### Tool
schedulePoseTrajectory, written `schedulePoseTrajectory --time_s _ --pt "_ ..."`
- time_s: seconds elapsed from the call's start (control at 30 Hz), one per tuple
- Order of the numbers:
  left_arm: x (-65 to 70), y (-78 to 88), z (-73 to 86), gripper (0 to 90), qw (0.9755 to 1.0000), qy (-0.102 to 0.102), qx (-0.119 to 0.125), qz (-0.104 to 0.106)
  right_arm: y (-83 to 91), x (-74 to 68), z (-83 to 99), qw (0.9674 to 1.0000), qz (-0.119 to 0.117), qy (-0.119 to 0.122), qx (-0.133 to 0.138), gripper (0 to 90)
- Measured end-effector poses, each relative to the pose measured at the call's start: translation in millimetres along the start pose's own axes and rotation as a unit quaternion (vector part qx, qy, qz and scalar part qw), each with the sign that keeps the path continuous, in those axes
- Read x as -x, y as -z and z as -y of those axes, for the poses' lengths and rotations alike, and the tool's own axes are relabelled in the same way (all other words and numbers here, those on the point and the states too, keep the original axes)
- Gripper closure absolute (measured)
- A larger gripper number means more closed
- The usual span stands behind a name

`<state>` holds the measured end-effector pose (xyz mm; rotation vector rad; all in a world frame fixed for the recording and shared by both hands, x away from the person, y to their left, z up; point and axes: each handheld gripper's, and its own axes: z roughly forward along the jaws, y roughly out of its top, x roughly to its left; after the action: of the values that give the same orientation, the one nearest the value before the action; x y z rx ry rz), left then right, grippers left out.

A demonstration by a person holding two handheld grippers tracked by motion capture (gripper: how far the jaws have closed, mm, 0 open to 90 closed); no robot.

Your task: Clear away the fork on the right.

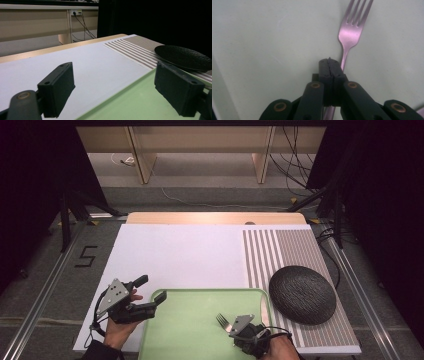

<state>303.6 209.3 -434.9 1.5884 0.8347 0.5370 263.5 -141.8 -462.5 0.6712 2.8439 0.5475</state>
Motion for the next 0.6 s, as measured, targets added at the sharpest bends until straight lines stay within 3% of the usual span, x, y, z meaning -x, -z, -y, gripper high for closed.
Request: schedulePoseTrajectory --time_s 0.17,0.23,0.4,0.6 --pt "0.0 0.2 -0.1 15.8 1.0 0.0 0.0 0.0 1.1 4.7 3.3 0.9998 0.011 -0.016 0.0 90.0" --pt "0.1 0.3 -0.1 15.8 1.0 -0.001 0.0 0.0 1.4 7.5 4.9 0.9999 0.014 -0.01 0.0 90.0" --pt "0.2 0.4 -0.1 15.8 1.0 -0.001 0.0 0.001 3.1 9.6 7.0 0.9994 0.023 -0.027 -0.003 90.0" --pt "0.2 0.5 -0.2 15.8 1.0 -0.001 0.0 0.001 4.4 15.1 10.6 0.999 0.031 -0.031 -0.005 90.0"
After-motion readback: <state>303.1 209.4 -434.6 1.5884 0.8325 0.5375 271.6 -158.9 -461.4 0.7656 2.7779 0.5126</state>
